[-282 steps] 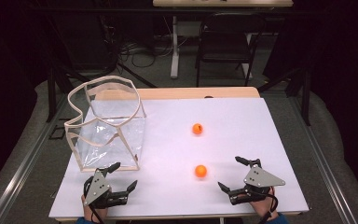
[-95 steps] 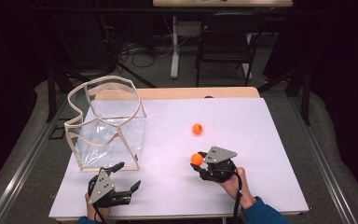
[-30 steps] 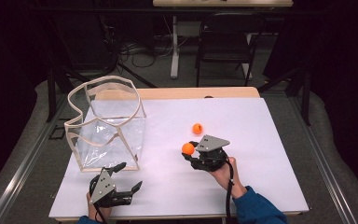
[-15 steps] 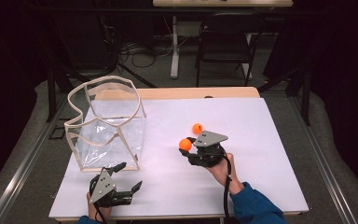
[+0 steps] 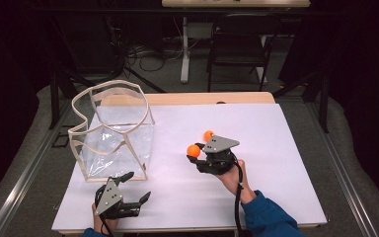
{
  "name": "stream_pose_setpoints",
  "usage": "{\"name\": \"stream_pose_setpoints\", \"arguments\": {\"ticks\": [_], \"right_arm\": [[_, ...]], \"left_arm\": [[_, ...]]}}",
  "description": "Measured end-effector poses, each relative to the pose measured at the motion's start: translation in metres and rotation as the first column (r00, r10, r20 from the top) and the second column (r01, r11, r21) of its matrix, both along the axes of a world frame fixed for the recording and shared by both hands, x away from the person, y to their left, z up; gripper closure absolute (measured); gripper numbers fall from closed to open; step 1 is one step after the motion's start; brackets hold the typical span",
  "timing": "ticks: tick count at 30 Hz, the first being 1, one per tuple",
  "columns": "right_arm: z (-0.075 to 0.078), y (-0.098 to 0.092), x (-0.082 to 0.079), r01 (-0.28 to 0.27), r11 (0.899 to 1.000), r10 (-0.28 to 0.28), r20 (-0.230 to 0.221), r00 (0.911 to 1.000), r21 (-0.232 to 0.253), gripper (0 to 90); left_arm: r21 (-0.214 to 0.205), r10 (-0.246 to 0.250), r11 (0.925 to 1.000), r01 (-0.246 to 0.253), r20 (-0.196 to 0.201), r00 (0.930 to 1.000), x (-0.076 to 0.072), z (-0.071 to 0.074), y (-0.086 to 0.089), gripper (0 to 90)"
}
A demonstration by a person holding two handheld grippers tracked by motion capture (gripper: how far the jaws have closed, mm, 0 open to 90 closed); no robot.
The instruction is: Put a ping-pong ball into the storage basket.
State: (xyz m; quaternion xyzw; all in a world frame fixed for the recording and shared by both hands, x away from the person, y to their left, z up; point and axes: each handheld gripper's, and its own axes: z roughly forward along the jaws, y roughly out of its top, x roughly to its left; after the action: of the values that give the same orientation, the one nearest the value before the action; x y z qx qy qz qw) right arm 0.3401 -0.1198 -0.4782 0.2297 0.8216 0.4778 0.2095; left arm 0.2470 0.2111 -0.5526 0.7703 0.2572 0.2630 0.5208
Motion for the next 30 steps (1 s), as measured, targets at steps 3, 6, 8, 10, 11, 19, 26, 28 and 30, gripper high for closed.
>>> {"name": "stream_pose_setpoints", "arguments": {"ticks": [3, 6, 8, 10, 11, 19, 26, 28, 30], "right_arm": [[0.002, 0.001, 0.001, 0.000, 1.000, 0.000, 0.001, 1.0000, 0.001, 51.1], [0.003, 0.002, 0.002, 0.000, 1.000, 0.000, 0.000, 1.0000, 0.005, 51.1], [0.004, 0.003, 0.002, -0.001, 1.000, 0.001, 0.001, 1.0000, 0.006, 51.1], [0.005, 0.004, 0.002, -0.003, 1.000, 0.003, 0.002, 1.0000, 0.005, 51.1], [0.005, 0.005, 0.003, -0.002, 1.000, 0.002, 0.000, 1.0000, 0.006, 51.1], [0.007, 0.006, 0.006, 0.001, 1.000, -0.001, -0.003, 1.0000, 0.007, 51.1], [0.012, 0.006, 0.008, 0.006, 1.000, -0.006, 0.002, 1.0000, 0.007, 51.1], [0.014, 0.006, 0.009, 0.005, 1.000, -0.005, 0.003, 1.0000, 0.006, 51.1], [0.015, 0.006, 0.010, 0.005, 1.000, -0.005, 0.003, 1.0000, 0.007, 51.1]], "left_arm": [[0.001, -0.002, 1.0000, 0.002, -0.003, 1.0000, 0.000, 0.000, 0.000, 15.9], [0.003, -0.002, 1.0000, 0.002, 0.001, 1.0000, 0.000, 0.000, 0.001, 15.9], [0.002, 0.000, 1.0000, 0.000, 0.002, 1.0000, 0.000, 0.000, 0.001, 15.9], [-0.002, 0.001, 1.0000, -0.001, 0.004, 1.0000, 0.000, 0.001, 0.001, 15.9], [-0.003, 0.001, 1.0000, -0.001, 0.004, 1.0000, 0.000, 0.001, 0.001, 15.9], [-0.005, 0.000, 1.0000, 0.000, 0.004, 1.0000, 0.000, 0.001, 0.001, 15.9], [-0.004, 0.003, 1.0000, -0.003, 0.008, 1.0000, 0.000, 0.001, 0.001, 16.0], [-0.005, 0.004, 1.0000, -0.004, 0.009, 0.9999, 0.000, 0.001, 0.002, 15.9], [-0.008, 0.002, 1.0000, -0.001, 0.008, 1.0000, 0.001, 0.001, 0.001, 15.9]]}}
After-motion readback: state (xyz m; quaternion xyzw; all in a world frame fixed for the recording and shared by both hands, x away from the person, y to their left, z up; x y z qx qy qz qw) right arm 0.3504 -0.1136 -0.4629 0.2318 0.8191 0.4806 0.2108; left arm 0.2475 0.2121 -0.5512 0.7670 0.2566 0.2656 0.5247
